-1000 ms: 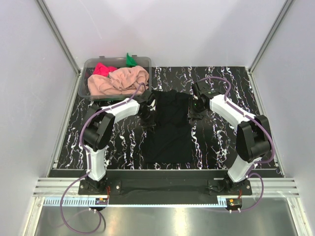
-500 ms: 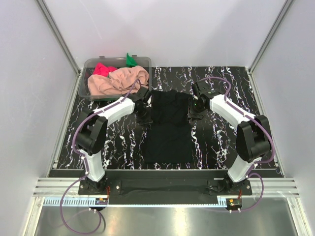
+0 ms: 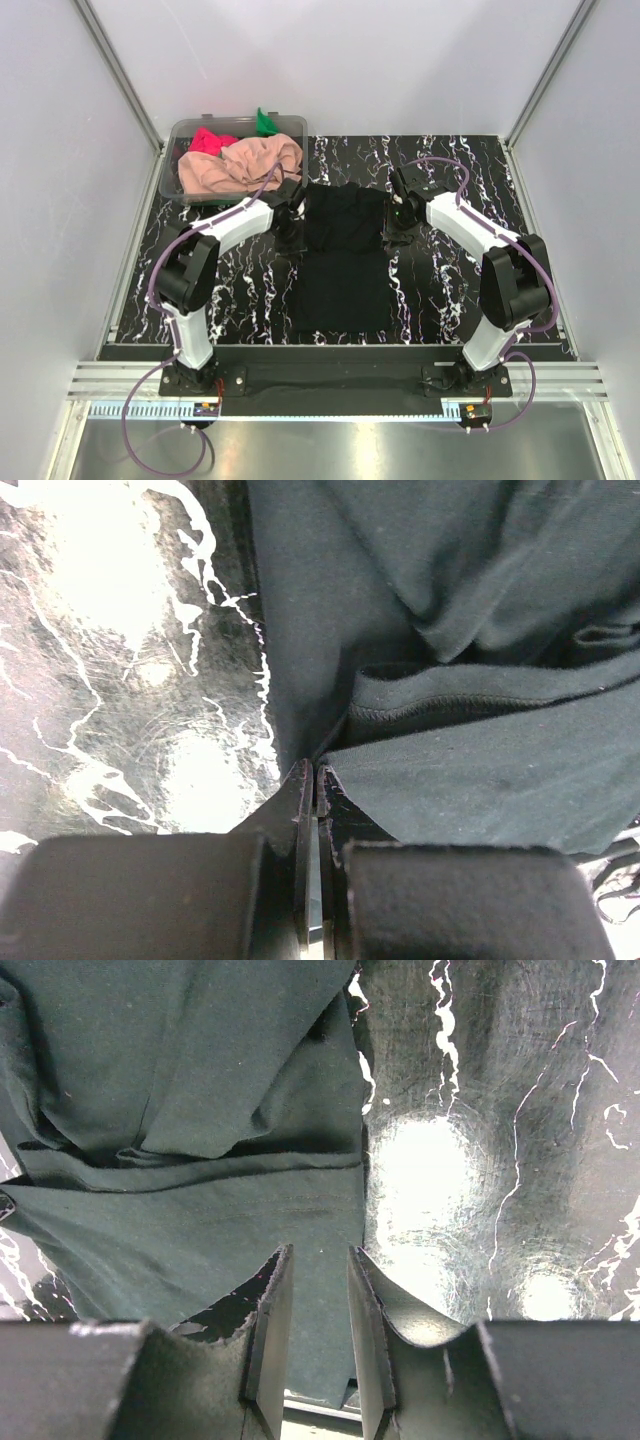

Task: Fold and stack the t-shirts
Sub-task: Fold the tshirt

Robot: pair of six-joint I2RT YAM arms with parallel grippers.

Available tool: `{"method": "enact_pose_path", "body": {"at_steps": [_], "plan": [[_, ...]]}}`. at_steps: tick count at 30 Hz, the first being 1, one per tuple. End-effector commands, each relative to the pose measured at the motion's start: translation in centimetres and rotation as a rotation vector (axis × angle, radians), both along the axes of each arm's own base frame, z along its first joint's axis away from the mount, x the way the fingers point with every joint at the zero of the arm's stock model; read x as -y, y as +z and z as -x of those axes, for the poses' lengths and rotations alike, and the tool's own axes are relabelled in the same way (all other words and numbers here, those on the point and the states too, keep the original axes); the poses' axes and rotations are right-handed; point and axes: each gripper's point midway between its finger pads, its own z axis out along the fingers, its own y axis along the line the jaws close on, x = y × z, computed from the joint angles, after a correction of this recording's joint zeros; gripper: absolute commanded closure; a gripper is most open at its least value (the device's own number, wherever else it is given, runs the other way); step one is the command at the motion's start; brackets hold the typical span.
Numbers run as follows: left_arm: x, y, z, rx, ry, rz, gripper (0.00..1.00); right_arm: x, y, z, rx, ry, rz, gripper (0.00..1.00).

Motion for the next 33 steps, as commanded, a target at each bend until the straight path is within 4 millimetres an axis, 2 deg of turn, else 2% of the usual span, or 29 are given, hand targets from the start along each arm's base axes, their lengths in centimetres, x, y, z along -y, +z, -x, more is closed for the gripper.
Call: {"method": "enact_pose_path", "body": {"at_steps": [1,3,5,7,10,13,14,15,17,20,21,22,23,24,25,28,33], "plan": [[-0.7,-0.6,-0.9,0.014,0.008,-0.032,1.00,-0.3,1.8,-0.5,0.037,0.006,-0.023,0.65],[-0.8,-0.9,-0.9,0.008,0.010,-0.039,0.89,-0.4,1.7,-0.6,0.036,0.009,-0.025,0.64],[-0.7,-0.9,-1.1,0.008,0.010,-0.029,0.66,-0.4,1.8,-0.6,0.035,0.005,-0.023,0.63],[-0.7,-0.9,-1.2,0.015,0.013,-0.037,0.57,-0.2,1.9,-0.5,0.037,-0.001,-0.015,0.62],[-0.9,0.0,-1.9,0.045,0.029,-0.035,0.56,0.3,2.5,-0.6,0.059,-0.013,0.004,0.62],[-0.6,2.3,-2.9,0.088,0.041,-0.002,0.56,0.4,4.8,-1.2,0.117,-0.006,-0.003,0.62],[-0.2,4.0,-3.6,0.131,0.042,0.022,0.56,0.2,5.1,-1.2,0.122,0.001,-0.008,0.62],[0.0,4.6,-3.8,0.141,0.041,0.036,0.56,0.1,5.1,-1.4,0.124,0.005,-0.012,0.62],[0.8,5.8,-4.4,0.163,0.033,0.070,0.56,0.1,5.2,-2.3,0.138,-0.001,0.003,0.68],[2.3,8.2,-7.1,0.231,0.030,0.115,0.57,-0.9,5.6,-5.8,0.216,0.029,0.002,0.67],[3.1,9.5,-8.8,0.257,0.031,0.134,0.57,-1.0,5.4,-6.6,0.203,0.035,0.018,0.67],[3.5,10.0,-9.5,0.261,0.030,0.147,0.57,-1.7,5.8,-9.0,0.209,0.030,0.013,0.67],[3.7,10.2,-10.2,0.261,0.032,0.157,0.57,-1.7,6.0,-10.0,0.200,0.020,-0.004,0.66],[3.8,10.5,-10.8,0.254,0.040,0.168,0.57,-2.5,6.2,-10.5,0.180,0.036,-0.060,0.66],[4.3,10.6,-11.8,0.257,0.044,0.177,0.57,-3.4,6.3,-12.0,0.185,0.032,-0.092,0.66],[4.7,10.8,-13.5,0.254,0.061,0.206,0.56,-5.2,6.7,-13.7,0.168,0.044,-0.160,0.65],[5.1,9.3,-14.3,0.203,0.066,0.227,0.56,-5.7,5.0,-14.4,0.097,0.066,-0.141,0.65]]}}
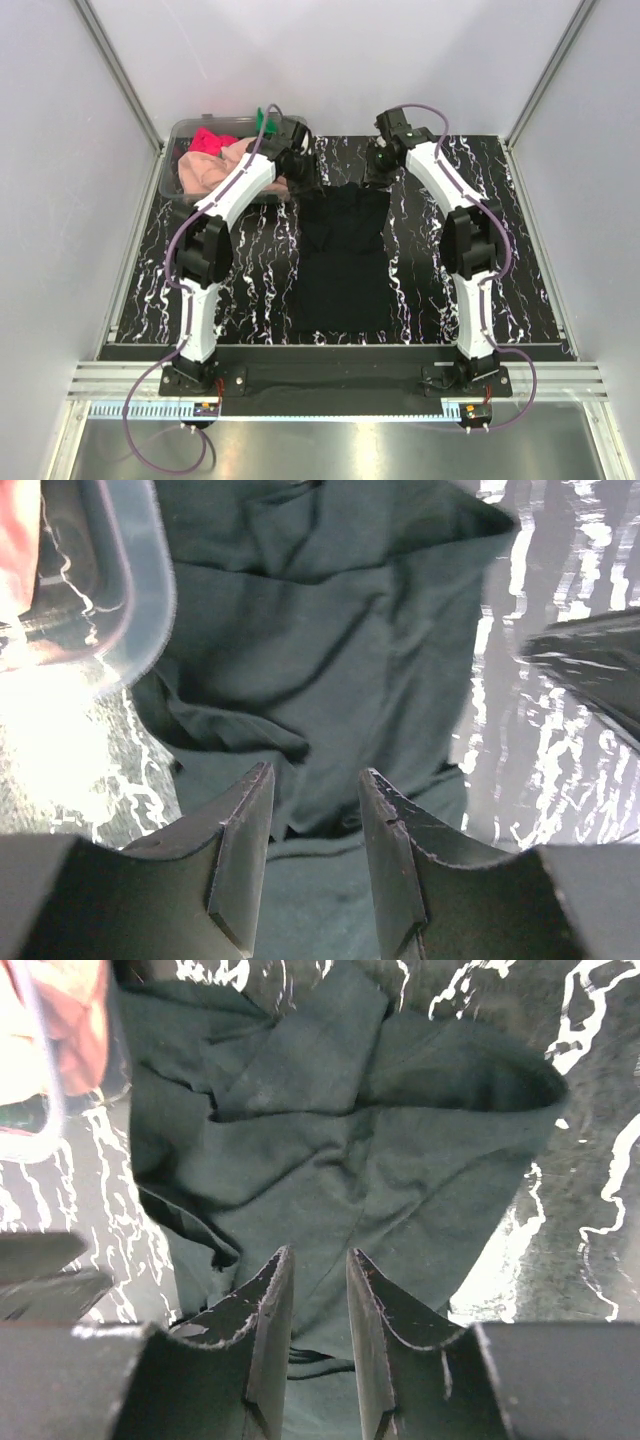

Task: Fold and stack the t-shirts
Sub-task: Fold the tshirt

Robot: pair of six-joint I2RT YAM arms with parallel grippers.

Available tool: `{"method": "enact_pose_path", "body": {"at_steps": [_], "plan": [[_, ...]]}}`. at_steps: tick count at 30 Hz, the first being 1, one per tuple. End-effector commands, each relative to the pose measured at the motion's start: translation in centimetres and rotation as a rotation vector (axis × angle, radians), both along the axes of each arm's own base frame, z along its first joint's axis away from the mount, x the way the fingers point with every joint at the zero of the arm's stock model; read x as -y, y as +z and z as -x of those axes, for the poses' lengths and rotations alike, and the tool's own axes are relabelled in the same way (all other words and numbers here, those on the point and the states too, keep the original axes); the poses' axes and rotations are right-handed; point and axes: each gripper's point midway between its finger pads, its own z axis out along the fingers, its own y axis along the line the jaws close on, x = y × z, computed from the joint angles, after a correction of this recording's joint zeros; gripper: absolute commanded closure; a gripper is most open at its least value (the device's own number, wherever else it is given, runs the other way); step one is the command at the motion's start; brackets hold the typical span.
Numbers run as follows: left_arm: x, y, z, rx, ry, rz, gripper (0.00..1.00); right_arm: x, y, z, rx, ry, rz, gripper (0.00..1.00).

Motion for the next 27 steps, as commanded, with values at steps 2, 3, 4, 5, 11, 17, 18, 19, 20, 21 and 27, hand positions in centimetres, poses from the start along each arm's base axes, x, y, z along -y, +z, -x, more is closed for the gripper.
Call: {"method": "enact_pose_path", "body": {"at_steps": [2,3,4,5,11,17,18,19,20,21,27], "plan": [[0.5,-1.5,0.3,-0.076,-0.022,0.025,0.56,-0.9,-0.2,1.0,-0.066,0.048,-0.026,0.65],[0.5,-1.8,0.4,-0.079,-0.028,0.017,0.56,-1.0,-0.4,0.8,-0.067,0.049,-0.028,0.64],[0.6,-2.4,0.2,-0.087,-0.036,0.016,0.56,-1.3,-0.9,0.7,-0.080,0.047,-0.038,0.64],[0.5,-2.4,0.2,-0.085,-0.040,0.015,0.56,-1.6,-1.2,0.7,-0.091,0.051,-0.051,0.64],[0.9,-3.9,0.6,-0.120,-0.072,0.013,0.55,-2.5,-2.2,1.8,-0.159,0.051,-0.105,0.63],[1.0,-5.6,1.7,-0.170,-0.100,0.015,0.55,-2.1,-4.5,3.1,-0.224,0.038,-0.090,0.65],[0.9,-5.7,1.8,-0.172,-0.105,0.012,0.55,-2.1,-5.1,3.5,-0.241,0.030,-0.092,0.65],[0.9,-5.9,1.8,-0.173,-0.107,0.010,0.55,-2.3,-4.8,3.5,-0.231,0.029,-0.100,0.64],[1.0,-6.0,1.9,-0.174,-0.112,0.009,0.55,-2.4,-5.1,3.4,-0.230,0.025,-0.106,0.64],[1.0,-6.0,1.9,-0.174,-0.116,0.011,0.55,-2.5,-5.3,3.6,-0.243,0.031,-0.115,0.64],[1.7,-6.5,2.4,-0.186,-0.156,0.023,0.55,-3.0,-7.9,4.4,-0.309,0.043,-0.114,0.65]]}}
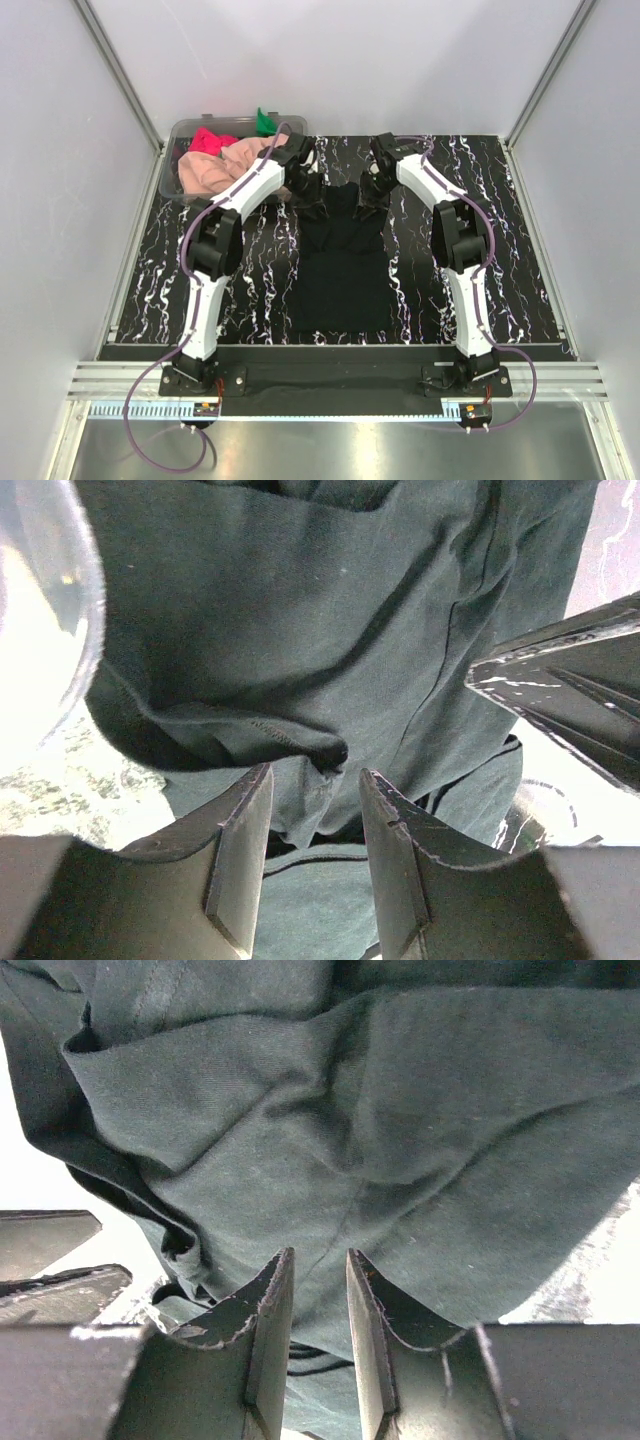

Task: Fold and stack the t-shirts
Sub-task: Fold the tshirt

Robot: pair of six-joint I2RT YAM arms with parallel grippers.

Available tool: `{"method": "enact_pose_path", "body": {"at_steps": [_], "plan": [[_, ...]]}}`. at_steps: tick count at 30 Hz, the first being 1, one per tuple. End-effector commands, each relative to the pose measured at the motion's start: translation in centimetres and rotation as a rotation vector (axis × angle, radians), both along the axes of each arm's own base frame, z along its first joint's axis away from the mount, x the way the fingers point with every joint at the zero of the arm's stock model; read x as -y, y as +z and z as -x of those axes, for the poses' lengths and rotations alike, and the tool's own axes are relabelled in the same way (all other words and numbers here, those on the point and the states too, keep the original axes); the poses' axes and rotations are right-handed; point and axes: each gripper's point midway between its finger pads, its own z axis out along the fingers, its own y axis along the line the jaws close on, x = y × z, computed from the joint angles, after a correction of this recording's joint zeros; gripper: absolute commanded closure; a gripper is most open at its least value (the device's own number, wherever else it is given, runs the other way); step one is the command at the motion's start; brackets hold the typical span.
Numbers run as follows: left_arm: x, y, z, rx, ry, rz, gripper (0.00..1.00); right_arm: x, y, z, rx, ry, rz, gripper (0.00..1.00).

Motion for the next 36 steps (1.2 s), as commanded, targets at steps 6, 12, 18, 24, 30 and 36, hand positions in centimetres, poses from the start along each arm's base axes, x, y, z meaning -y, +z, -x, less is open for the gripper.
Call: {"method": "enact_pose_path", "body": {"at_steps": [6,12,18,24,30,36], "plan": [[1.9,-0.7,1.1,-0.018,-0.104,0.056,0.55,-1.7,-0.6,0.5,-0.015,0.014,-0.062,0.65],[2.6,0.3,2.9,-0.007,-0.175,0.070,0.55,-1.9,-1.7,1.2,-0.046,0.010,-0.075,0.66],[2.4,-0.5,4.4,-0.033,-0.204,0.061,0.55,-2.3,-1.9,1.1,-0.049,0.011,-0.088,0.65],[1.8,1.9,3.9,0.049,-0.187,-0.018,0.55,-2.0,-2.6,1.3,-0.062,0.008,-0.075,0.66],[-1.1,1.1,4.3,0.022,-0.091,-0.167,0.55,-2.0,-2.4,1.3,-0.052,0.018,-0.072,0.66],[-3.7,-0.2,5.5,0.005,-0.039,-0.277,0.59,-1.9,-1.9,1.3,-0.040,0.027,-0.075,0.67]]}}
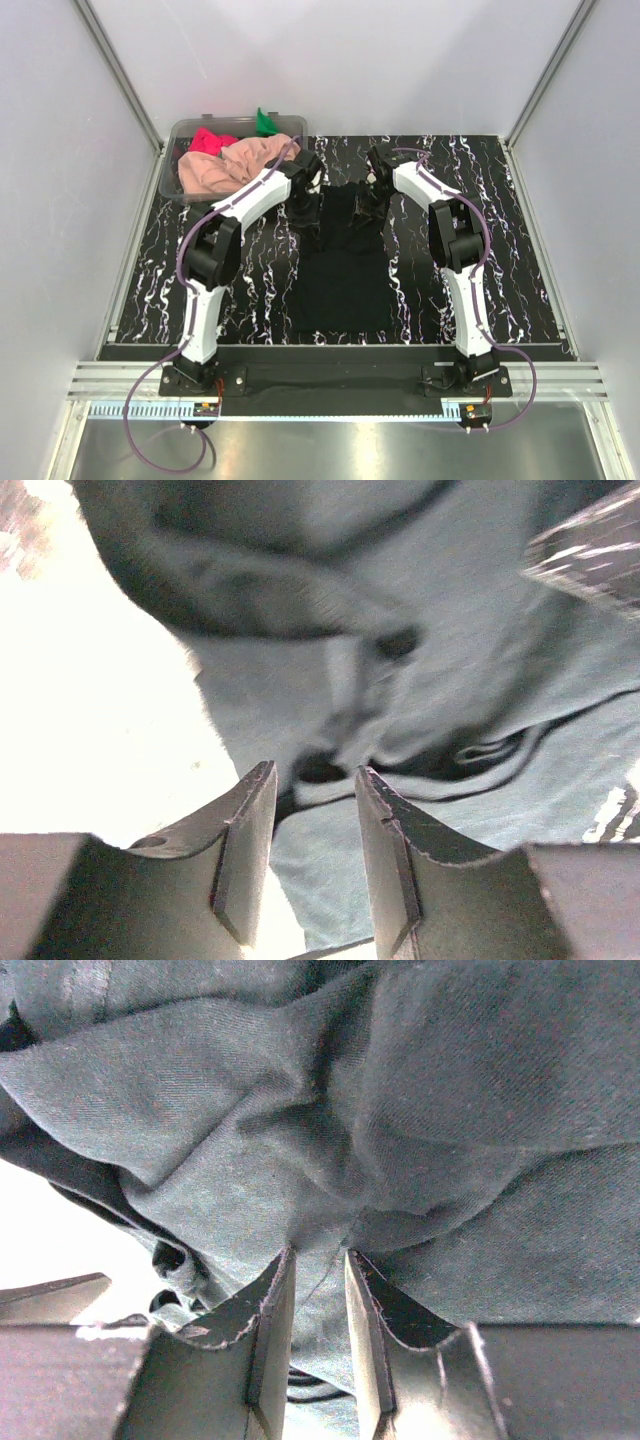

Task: Fold and stack the t-shirts
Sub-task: Fold the tshirt

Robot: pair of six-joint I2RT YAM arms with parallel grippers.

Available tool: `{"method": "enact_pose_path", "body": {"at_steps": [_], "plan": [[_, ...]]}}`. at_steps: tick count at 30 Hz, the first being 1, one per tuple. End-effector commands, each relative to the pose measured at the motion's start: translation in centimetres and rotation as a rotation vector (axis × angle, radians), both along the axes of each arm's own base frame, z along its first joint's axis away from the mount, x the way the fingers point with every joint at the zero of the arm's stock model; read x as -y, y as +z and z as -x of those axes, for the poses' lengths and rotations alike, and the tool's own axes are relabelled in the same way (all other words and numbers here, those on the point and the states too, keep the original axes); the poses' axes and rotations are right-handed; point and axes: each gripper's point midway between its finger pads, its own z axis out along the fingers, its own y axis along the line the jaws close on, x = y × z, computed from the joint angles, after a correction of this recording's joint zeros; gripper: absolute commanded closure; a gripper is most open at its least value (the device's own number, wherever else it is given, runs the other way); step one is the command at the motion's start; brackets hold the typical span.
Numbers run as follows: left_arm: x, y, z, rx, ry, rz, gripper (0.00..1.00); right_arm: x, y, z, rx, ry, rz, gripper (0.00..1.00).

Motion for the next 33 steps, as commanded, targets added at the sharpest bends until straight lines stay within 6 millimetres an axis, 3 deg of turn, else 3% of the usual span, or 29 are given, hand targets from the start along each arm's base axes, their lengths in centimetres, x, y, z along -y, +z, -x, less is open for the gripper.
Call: {"method": "enact_pose_path", "body": {"at_steps": [1,7,14,22,29,33], "plan": [[-1.8,1.4,0.3,0.050,0.048,-0.069,0.59,-0.6,0.8,0.1,0.025,0.028,-0.018,0.67],[-0.3,2.2,0.3,0.059,0.007,-0.012,0.59,-0.6,1.1,0.3,0.027,0.033,-0.023,0.66],[3.9,6.7,-0.2,0.130,-0.083,0.134,0.57,-0.3,0.6,1.1,0.008,0.031,-0.016,0.66],[6.3,4.7,-0.9,0.074,-0.124,0.187,0.56,-0.3,0.3,1.3,0.000,0.027,-0.016,0.66],[6.8,1.5,-1.4,0.029,-0.120,0.172,0.56,-0.1,1.0,1.6,0.012,0.038,-0.015,0.66],[6.9,0.8,-1.6,0.027,-0.127,0.165,0.56,0.1,1.0,1.9,0.008,0.040,-0.008,0.66]]}}
